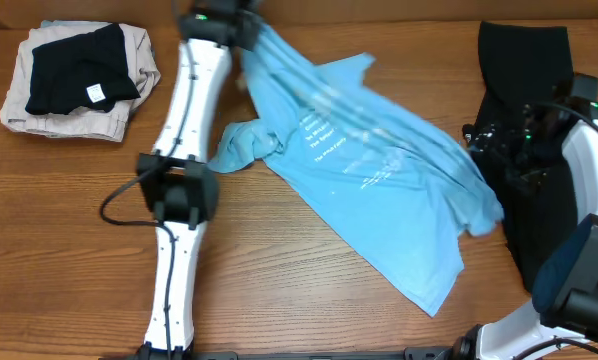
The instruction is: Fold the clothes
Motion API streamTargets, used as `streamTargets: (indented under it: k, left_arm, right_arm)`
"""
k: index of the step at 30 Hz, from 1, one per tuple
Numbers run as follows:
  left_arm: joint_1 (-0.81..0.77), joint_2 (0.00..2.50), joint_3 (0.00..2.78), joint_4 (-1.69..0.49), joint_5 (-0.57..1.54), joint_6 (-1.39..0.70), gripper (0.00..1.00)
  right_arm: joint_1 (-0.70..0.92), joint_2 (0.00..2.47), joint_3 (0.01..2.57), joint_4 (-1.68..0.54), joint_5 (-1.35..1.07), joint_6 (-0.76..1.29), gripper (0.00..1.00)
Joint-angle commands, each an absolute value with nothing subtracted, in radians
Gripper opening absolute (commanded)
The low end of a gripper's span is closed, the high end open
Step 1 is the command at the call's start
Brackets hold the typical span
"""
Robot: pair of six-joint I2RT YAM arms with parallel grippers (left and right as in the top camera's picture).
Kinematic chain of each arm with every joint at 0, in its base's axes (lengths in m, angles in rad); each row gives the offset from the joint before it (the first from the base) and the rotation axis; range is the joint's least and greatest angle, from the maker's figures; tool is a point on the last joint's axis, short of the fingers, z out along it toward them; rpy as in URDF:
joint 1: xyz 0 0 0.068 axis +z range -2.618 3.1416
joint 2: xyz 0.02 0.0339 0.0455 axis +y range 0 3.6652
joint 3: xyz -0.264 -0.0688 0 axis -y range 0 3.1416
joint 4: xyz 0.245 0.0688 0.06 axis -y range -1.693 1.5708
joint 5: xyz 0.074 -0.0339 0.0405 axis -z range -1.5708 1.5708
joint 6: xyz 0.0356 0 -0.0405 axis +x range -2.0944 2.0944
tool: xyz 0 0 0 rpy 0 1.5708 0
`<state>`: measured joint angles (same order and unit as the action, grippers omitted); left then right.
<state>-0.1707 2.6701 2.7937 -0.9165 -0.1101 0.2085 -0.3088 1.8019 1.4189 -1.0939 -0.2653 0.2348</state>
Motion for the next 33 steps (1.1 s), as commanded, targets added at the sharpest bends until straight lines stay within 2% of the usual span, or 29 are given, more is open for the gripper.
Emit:
streamTargets:
  k: [1, 6, 7, 8, 9, 10, 11, 19, 27, 33]
  left_arm:
    - [-0.124, 2.622, 2.815, -0.928, -0.121, 0.175, 0.04]
    - [-0.046, 2.621, 2.831, -1.063, -0.187, 0.111, 0.04]
    - [-0.035, 2.619, 2.835, -1.091, -0.187, 0.111, 0.07]
    - [-0.025, 2.619, 2.838, -1.116, -0.187, 0.111, 0.21]
    - [-0.018, 2.615, 2.842, -1.139, -0.187, 0.111, 0.51]
    - [-0.012, 2.610, 2.844, -1.158, -0.187, 0.111, 0.87]
    - [-0.009, 2.600, 2.844, -1.175, -0.187, 0.106, 1.00]
    - [-0.010, 2.344, 2.844, -1.270, -0.183, 0.096, 1.00]
    - [-0.010, 1.967, 2.843, -1.432, -0.089, 0.089, 1.00]
    - [-0.010, 1.848, 2.843, -1.649, -0.055, 0.004, 1.00]
  right_arm:
    - [-0.253, 1.797, 1.428, -1.085, -0.275, 0.227, 1.00]
    - [-0.167, 1.797, 1.428, -1.082, -0.274, 0.228, 1.00]
    - [-0.156, 1.797, 1.428, -1.082, -0.274, 0.228, 1.00]
    - [-0.147, 1.797, 1.428, -1.082, -0.274, 0.232, 1.00]
    - [-0.141, 1.797, 1.428, -1.082, -0.274, 0.235, 1.00]
    - [-0.138, 1.797, 1.428, -1.083, -0.275, 0.236, 1.00]
    - [-0.137, 1.796, 1.428, -1.087, -0.276, 0.236, 1.00]
    - [-0.139, 1.678, 1.441, -1.174, -0.274, 0.235, 1.00]
    - [-0.139, 1.359, 1.440, -1.308, -0.256, 0.269, 1.00]
    - [-0.115, 1.111, 1.398, -1.391, -0.181, 0.377, 1.00]
